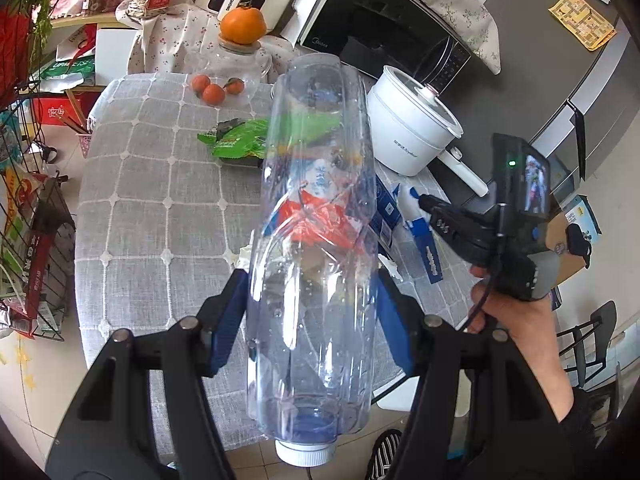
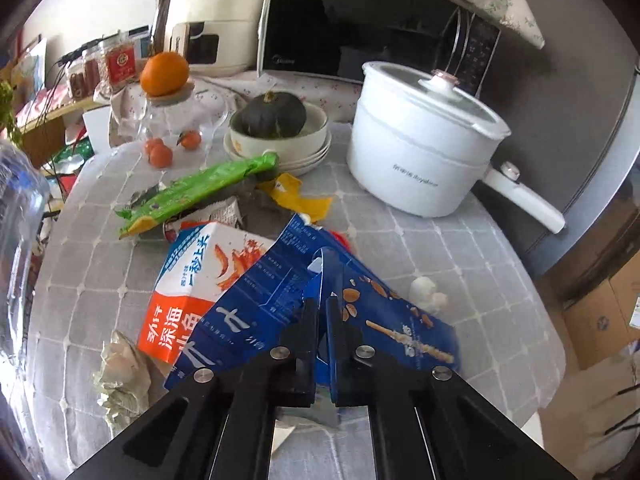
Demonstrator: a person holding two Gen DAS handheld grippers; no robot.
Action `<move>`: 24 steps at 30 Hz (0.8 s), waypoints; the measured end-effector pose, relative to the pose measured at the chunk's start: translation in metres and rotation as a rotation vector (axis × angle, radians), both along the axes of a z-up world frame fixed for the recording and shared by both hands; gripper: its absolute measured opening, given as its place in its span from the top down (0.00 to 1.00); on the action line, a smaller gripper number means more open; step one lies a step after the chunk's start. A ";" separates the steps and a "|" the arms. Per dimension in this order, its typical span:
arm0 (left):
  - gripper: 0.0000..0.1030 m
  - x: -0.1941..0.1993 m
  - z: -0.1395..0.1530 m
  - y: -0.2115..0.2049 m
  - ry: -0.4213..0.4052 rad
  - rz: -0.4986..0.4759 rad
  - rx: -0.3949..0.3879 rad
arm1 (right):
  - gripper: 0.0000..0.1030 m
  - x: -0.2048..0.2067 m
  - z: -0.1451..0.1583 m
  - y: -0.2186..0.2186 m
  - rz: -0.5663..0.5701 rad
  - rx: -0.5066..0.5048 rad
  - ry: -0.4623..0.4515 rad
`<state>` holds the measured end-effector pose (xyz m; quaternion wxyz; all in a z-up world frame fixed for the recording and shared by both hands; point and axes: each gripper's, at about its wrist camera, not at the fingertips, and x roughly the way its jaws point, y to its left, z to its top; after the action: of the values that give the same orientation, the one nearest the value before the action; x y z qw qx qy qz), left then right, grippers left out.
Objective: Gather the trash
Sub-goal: 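Lift the clear bottle with the left gripper while the right gripper lifts the blue box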
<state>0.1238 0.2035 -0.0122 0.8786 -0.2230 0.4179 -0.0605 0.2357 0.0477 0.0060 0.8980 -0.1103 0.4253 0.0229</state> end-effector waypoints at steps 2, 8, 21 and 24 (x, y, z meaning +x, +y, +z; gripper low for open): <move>0.38 -0.001 0.002 -0.003 -0.009 -0.007 -0.003 | 0.97 -0.008 0.020 -0.015 -0.013 0.007 -0.049; 0.38 -0.002 0.011 -0.019 -0.040 -0.041 -0.023 | 0.98 -0.041 0.069 -0.073 -0.058 0.097 -0.145; 0.38 -0.003 0.016 -0.110 -0.077 -0.242 -0.052 | 0.99 -0.131 0.090 -0.178 -0.122 0.212 -0.239; 0.38 -0.003 0.012 -0.140 -0.074 -0.299 -0.060 | 0.99 -0.145 0.085 -0.206 -0.139 0.203 -0.209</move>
<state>0.1209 0.0638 -0.0002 0.8675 -0.1820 0.4117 -0.2115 0.0906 -0.1580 0.0914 0.9434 0.0090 0.3316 -0.0078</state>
